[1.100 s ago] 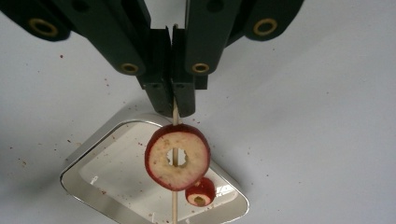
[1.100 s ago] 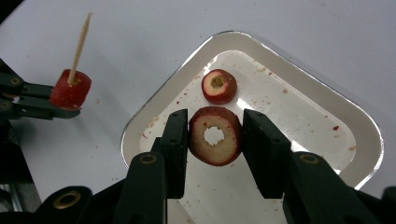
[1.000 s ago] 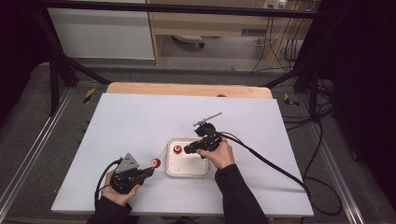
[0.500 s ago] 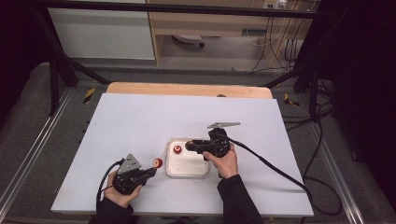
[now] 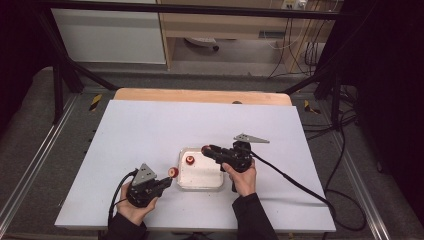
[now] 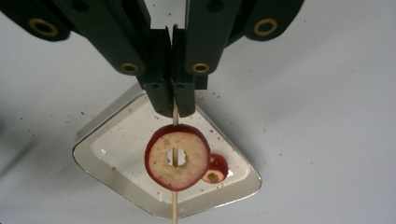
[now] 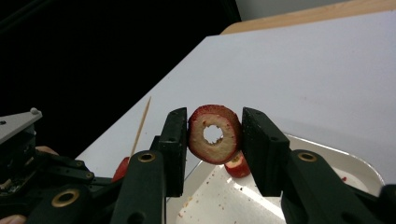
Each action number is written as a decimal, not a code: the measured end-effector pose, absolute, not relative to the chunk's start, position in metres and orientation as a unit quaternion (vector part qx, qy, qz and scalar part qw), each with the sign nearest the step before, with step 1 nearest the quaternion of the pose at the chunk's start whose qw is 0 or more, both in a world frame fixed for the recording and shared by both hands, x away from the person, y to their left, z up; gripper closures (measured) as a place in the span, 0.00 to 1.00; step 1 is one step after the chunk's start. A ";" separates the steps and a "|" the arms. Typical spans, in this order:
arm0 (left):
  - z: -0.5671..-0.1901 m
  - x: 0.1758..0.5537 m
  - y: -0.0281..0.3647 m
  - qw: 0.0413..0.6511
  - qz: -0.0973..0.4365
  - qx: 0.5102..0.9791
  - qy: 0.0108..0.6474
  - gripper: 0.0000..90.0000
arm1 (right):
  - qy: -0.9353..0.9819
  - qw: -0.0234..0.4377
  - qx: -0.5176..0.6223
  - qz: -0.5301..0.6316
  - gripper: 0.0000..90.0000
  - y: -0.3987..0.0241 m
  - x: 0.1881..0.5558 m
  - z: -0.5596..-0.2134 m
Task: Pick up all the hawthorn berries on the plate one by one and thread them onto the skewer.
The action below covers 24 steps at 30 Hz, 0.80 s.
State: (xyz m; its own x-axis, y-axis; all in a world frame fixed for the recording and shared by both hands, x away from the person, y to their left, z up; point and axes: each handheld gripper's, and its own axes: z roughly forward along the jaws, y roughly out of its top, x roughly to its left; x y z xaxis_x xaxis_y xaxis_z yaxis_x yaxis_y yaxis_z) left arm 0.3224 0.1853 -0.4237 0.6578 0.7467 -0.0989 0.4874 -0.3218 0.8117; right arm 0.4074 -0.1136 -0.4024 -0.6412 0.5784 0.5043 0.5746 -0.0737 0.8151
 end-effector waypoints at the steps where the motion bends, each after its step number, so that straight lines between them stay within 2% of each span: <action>1: -0.423 0.322 0.184 0.435 0.150 0.800 0.385 0.98 | 0.678 0.003 0.423 0.602 0.69 -0.114 0.407 -0.401; 24: -0.406 0.327 0.147 0.459 0.147 0.792 0.375 0.98 | 0.599 0.031 0.426 0.678 0.69 -0.128 0.407 -0.374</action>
State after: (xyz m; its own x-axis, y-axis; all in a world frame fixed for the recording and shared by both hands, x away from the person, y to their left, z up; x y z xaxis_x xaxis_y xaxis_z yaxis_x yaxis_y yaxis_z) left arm 0.3266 0.1470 -0.4057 0.6758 0.7287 -0.1109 0.4592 -0.2984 0.8367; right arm 0.4073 -0.1279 -0.3738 -0.6355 0.5516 0.5402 0.4680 -0.2812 0.8378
